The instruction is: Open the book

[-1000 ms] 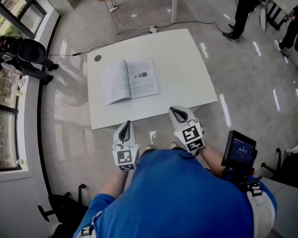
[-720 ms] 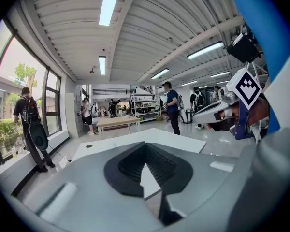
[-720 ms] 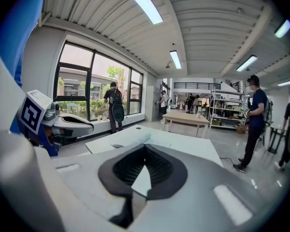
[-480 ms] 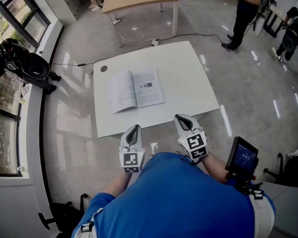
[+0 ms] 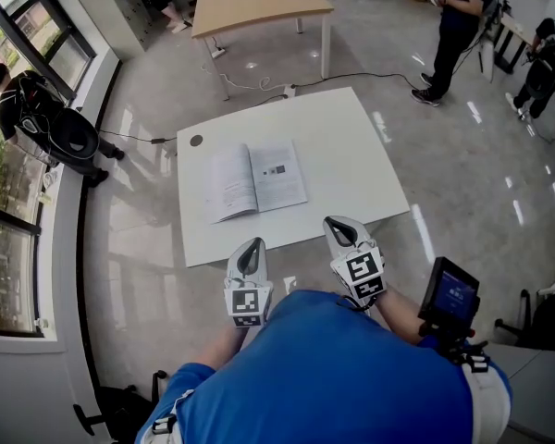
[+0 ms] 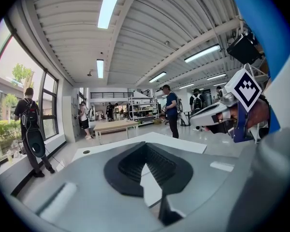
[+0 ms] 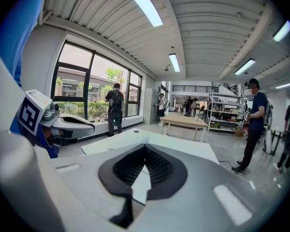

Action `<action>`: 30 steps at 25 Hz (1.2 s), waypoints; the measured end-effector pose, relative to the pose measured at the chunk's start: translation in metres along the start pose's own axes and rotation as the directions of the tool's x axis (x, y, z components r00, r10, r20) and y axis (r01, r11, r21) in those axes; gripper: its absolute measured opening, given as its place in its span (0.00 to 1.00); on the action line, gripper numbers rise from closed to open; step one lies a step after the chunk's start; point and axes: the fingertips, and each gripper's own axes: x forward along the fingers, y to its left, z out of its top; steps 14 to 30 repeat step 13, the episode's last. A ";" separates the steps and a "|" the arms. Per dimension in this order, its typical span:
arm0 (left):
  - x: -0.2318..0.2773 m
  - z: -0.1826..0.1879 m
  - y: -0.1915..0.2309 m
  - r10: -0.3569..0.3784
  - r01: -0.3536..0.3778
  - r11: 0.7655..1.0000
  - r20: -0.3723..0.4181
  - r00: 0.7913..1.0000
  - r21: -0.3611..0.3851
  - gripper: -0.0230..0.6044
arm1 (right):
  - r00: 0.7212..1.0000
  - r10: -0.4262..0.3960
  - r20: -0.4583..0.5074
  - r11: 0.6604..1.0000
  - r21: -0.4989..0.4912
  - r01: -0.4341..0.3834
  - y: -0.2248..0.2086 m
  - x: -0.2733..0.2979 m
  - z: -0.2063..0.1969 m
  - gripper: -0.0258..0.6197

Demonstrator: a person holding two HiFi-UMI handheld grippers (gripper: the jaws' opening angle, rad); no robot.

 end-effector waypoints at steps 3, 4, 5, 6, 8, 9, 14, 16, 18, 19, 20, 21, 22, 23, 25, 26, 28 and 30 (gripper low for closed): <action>-0.001 0.001 -0.001 -0.002 0.002 1.000 0.001 1.000 0.002 0.05 | 1.000 0.010 -0.015 1.000 0.004 -0.010 0.001 0.000 -0.006 0.04; -0.002 0.001 -0.001 -0.001 0.001 1.000 0.001 1.000 0.003 0.05 | 1.000 0.017 -0.020 1.000 0.007 -0.016 0.002 0.000 -0.007 0.04; -0.003 0.002 0.000 0.001 -0.001 1.000 0.002 1.000 0.003 0.05 | 1.000 0.022 -0.021 1.000 0.008 -0.021 0.003 0.000 -0.008 0.04; -0.003 0.002 0.001 0.004 -0.004 1.000 0.004 1.000 0.004 0.05 | 0.999 0.025 -0.020 1.000 0.008 -0.025 0.004 0.000 -0.007 0.04; -0.002 0.003 0.005 0.014 -0.014 1.000 0.010 1.000 0.006 0.05 | 0.999 0.031 -0.015 1.000 0.003 -0.031 0.005 0.002 -0.005 0.04; -0.001 0.003 0.007 0.019 -0.019 1.000 0.015 1.000 0.006 0.05 | 0.999 0.034 -0.012 0.999 -0.002 -0.034 0.006 0.004 -0.005 0.04; 0.003 0.006 0.013 0.038 -0.038 0.999 0.031 0.999 0.010 0.05 | 0.999 0.049 -0.003 0.998 -0.025 -0.049 0.006 0.011 -0.003 0.04; 0.003 0.006 0.013 0.038 -0.038 0.999 0.031 0.999 0.010 0.05 | 0.999 0.049 -0.003 0.998 -0.025 -0.049 0.006 0.011 -0.003 0.04; 0.003 0.006 0.013 0.038 -0.038 0.999 0.031 0.999 0.010 0.05 | 0.999 0.049 -0.003 0.998 -0.025 -0.049 0.006 0.011 -0.003 0.04; 0.003 0.006 0.013 0.038 -0.038 0.999 0.031 0.999 0.010 0.05 | 0.999 0.049 -0.003 0.998 -0.025 -0.049 0.006 0.011 -0.003 0.04; 0.003 0.006 0.013 0.038 -0.038 0.999 0.031 0.999 0.010 0.05 | 0.999 0.049 -0.003 0.998 -0.025 -0.049 0.006 0.011 -0.003 0.04; 0.003 0.006 0.013 0.038 -0.038 0.999 0.031 0.999 0.010 0.05 | 0.999 0.049 -0.003 0.998 -0.025 -0.049 0.006 0.011 -0.003 0.04; 0.003 0.006 0.013 0.038 -0.038 0.999 0.031 0.999 0.010 0.05 | 0.999 0.049 -0.003 0.998 -0.025 -0.049 0.006 0.011 -0.003 0.04; 0.003 0.006 0.013 0.038 -0.038 0.999 0.031 0.999 0.010 0.05 | 0.999 0.049 -0.003 0.998 -0.025 -0.049 0.006 0.011 -0.003 0.04; 0.003 0.006 0.013 0.038 -0.038 0.999 0.031 0.999 0.010 0.05 | 0.999 0.049 -0.003 0.998 -0.025 -0.049 0.006 0.011 -0.003 0.04; 0.003 0.006 0.013 0.038 -0.038 0.999 0.031 0.999 0.010 0.05 | 0.999 0.049 -0.003 0.998 -0.025 -0.049 0.006 0.011 -0.003 0.04; 0.003 0.006 0.013 0.038 -0.038 0.999 0.031 0.999 0.010 0.05 | 0.999 0.049 -0.003 0.998 -0.025 -0.049 0.006 0.011 -0.003 0.04; 0.003 0.006 0.013 0.038 -0.038 0.999 0.031 0.999 0.010 0.05 | 0.999 0.049 -0.003 0.998 -0.025 -0.049 0.006 0.011 -0.003 0.04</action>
